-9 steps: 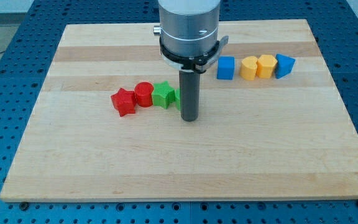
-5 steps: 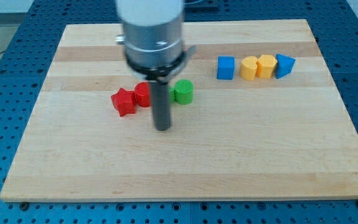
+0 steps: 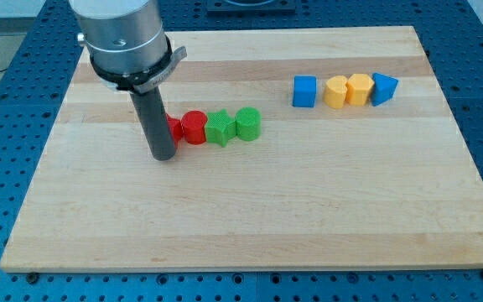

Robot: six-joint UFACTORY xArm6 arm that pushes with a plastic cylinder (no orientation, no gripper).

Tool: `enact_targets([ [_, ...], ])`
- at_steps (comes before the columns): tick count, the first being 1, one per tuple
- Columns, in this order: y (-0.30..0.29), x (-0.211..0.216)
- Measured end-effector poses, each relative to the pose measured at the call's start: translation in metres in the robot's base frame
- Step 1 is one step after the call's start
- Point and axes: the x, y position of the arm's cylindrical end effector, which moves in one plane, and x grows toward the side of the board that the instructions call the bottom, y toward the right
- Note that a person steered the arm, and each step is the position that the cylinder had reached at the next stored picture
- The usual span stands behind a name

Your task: Slightly move the red star to the left side of the red circle

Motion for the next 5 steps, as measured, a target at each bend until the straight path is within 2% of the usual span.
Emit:
enact_targets([
  [1,0.000,-0.002],
  [2,0.003,0.015],
  [3,0.081,0.027],
  [4,0.112,0.012],
  [5,0.100,0.005],
])
